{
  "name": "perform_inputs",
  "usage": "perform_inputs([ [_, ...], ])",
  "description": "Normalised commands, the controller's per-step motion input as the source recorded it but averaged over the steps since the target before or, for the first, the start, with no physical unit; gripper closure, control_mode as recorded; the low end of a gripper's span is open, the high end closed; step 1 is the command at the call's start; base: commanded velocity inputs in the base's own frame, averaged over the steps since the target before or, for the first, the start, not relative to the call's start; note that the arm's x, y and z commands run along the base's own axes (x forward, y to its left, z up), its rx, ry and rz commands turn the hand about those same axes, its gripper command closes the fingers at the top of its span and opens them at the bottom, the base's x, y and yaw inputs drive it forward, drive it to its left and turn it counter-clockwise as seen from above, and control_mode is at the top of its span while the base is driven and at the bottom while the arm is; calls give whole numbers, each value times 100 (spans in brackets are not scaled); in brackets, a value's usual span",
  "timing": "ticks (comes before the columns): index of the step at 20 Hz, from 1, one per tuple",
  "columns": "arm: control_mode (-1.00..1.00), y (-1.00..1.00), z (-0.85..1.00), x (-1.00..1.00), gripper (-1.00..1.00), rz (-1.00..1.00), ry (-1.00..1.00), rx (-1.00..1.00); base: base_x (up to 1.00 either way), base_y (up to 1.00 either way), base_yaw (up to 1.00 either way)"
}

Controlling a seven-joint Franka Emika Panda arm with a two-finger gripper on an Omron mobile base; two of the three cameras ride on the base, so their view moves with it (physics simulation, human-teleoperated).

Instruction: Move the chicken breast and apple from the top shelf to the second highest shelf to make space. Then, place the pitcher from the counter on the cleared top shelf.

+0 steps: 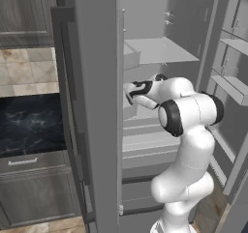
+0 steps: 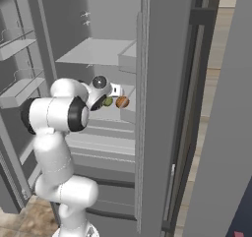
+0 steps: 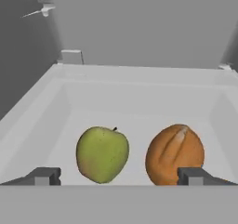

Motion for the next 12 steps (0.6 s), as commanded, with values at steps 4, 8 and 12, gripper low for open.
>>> perform_inputs([
  [4, -100, -10, 12, -98, -100, -2, 0, -3, 0, 0, 0],
  [8, -100, -19, 39, -100, -100, 0, 0, -1, 0, 0, 0],
  [12, -100, -31, 68, -100, -100, 0, 0, 0, 0, 0, 0],
])
